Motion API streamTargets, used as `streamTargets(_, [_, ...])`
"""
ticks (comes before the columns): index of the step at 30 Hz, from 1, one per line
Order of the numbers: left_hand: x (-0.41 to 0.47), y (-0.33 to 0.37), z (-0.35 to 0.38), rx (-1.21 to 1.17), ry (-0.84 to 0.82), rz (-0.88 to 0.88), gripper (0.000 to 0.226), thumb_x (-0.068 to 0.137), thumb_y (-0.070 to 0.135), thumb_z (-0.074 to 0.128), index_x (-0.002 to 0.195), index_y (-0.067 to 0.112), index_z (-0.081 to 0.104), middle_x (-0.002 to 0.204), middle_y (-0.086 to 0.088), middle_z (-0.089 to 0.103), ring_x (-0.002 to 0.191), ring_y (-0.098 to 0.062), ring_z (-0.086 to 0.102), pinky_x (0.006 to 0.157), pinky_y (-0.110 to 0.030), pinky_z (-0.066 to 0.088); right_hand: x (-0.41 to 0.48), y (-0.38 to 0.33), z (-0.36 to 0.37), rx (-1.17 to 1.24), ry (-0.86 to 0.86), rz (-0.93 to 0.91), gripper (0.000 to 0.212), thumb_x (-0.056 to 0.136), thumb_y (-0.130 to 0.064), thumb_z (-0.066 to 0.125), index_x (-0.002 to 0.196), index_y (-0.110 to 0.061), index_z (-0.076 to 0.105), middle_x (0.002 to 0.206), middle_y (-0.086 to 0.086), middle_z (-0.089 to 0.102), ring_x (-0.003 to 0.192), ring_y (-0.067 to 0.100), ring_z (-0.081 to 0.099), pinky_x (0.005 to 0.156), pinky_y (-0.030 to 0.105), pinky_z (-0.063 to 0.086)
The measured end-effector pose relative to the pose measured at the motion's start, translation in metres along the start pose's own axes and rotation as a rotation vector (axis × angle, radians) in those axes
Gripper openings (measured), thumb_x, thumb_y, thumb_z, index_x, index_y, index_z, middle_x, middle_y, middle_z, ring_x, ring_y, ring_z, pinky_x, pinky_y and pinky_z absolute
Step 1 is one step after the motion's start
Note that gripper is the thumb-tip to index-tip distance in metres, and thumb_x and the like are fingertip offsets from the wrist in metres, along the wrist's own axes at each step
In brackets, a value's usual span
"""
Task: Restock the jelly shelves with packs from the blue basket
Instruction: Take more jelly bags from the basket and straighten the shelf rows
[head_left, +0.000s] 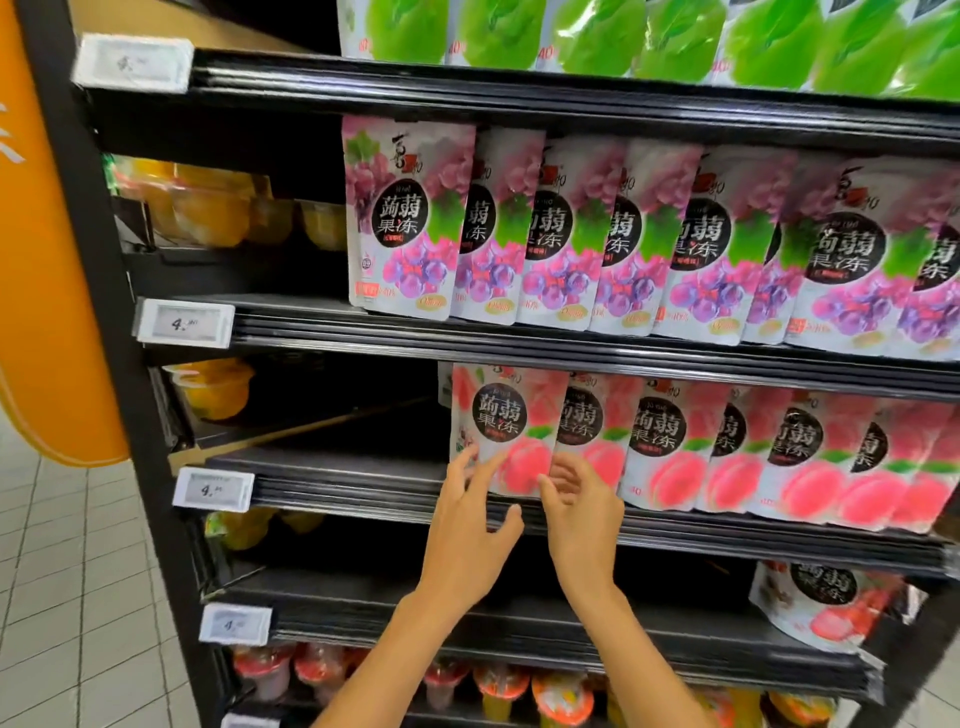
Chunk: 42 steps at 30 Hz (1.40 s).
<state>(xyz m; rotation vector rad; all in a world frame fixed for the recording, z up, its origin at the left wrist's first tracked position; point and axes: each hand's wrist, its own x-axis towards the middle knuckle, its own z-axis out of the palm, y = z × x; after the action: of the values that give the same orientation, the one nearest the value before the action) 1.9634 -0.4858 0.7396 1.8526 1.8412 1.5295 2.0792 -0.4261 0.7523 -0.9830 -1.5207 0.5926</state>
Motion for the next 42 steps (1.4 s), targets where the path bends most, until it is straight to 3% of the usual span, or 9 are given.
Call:
streamTargets(9, [-0.003,0.004,-0.004,-0.096,0.039,0.002,0.045,0.093,0.016,0.061,0.131,0.038,0.051,0.148,0.009,0.035,0.135,-0.003,0.034,0.088,0.008,0.026,-0.005,0.001,-0.006,0.040,0.050,0.029,0.021,0.089,-0.011,0.070,0.109,-0.016,0.064,0.083,-0.012,0.067,0.075,0.001,0.064,0.068,0.007,0.049])
streamTargets(13, [-0.015,0.007,-0.006,-0.343,0.116,-0.022,0.040,0.091,0.004,0.061,0.124,0.025,0.056,0.123,0.011,0.061,0.117,-0.001,0.057,0.099,-0.013,0.044,-0.019,0.000,-0.011,0.158,0.082,0.080,0.019,0.089,-0.016,0.071,0.106,-0.017,0.063,0.084,-0.009,0.069,0.075,-0.005,0.064,0.068,0.006,0.047])
streamTargets(19, [-0.070,-0.024,0.002,-0.396,0.055,-0.184,0.028,0.093,0.004,0.058,0.118,0.016,0.058,0.099,0.003,0.070,0.094,-0.006,0.066,0.082,-0.016,0.050,-0.078,0.034,-0.017,0.083,-0.002,0.235,0.010,0.091,-0.019,0.067,0.101,-0.019,0.067,0.087,-0.009,0.070,0.080,-0.001,0.065,0.070,0.013,0.050])
streamTargets(24, [-0.172,-0.093,0.031,-0.339,-0.129,-0.507,0.024,0.094,0.000,0.057,0.117,0.006,0.060,0.098,-0.003,0.072,0.091,-0.014,0.066,0.082,-0.021,0.051,-0.176,0.101,-0.019,0.054,-0.210,0.653,0.006,0.088,-0.014,0.066,0.088,-0.018,0.071,0.083,0.001,0.072,0.072,0.009,0.066,0.064,0.027,0.055])
streamTargets(27, [-0.253,-0.145,0.054,-0.280,-0.231,-0.704,0.022,0.092,-0.003,0.058,0.113,0.001,0.063,0.101,-0.010,0.072,0.090,-0.015,0.064,0.080,-0.020,0.049,-0.253,0.153,-0.016,0.054,-0.285,0.923,0.017,0.090,-0.015,0.067,0.076,-0.024,0.070,0.073,-0.006,0.073,0.064,0.007,0.067,0.054,0.021,0.053])
streamTargets(32, [-0.382,-0.223,0.092,-0.166,-0.409,-0.947,0.018,0.094,0.001,0.057,0.110,0.002,0.066,0.094,0.003,0.063,0.082,-0.008,0.060,0.074,-0.012,0.050,-0.378,0.259,-0.015,-0.088,-0.495,1.176,0.009,0.092,-0.011,0.063,0.095,-0.013,0.071,0.094,0.009,0.070,0.084,0.022,0.065,0.079,0.037,0.055])
streamTargets(35, [-0.444,-0.265,0.119,-0.118,-0.450,-1.002,0.012,0.090,-0.008,0.058,0.100,-0.011,0.066,0.095,-0.014,0.065,0.088,-0.020,0.060,0.080,-0.035,0.050,-0.445,0.324,-0.021,-0.215,-0.537,1.274,0.017,0.093,-0.010,0.061,0.107,-0.003,0.070,0.096,0.009,0.067,0.086,0.020,0.062,0.072,0.023,0.052])
streamTargets(39, [-0.521,-0.325,0.160,-0.068,-0.459,-1.087,0.014,0.080,-0.016,0.059,0.092,-0.013,0.067,0.086,-0.011,0.069,0.076,0.000,0.059,0.071,-0.009,0.043,-0.516,0.409,-0.030,-0.329,-0.589,1.353,0.011,0.091,-0.008,0.062,0.099,-0.014,0.067,0.095,0.007,0.065,0.087,0.022,0.060,0.079,0.034,0.052])
streamTargets(42, [-0.571,-0.370,0.194,-0.071,-0.449,-1.215,0.034,0.073,0.005,0.053,0.099,-0.014,0.065,0.095,-0.023,0.069,0.084,-0.029,0.065,0.079,-0.039,0.049,-0.560,0.475,-0.022,-0.421,-0.587,1.310,0.008,0.091,-0.002,0.059,0.091,-0.002,0.067,0.085,0.015,0.064,0.080,0.025,0.057,0.069,0.033,0.048])
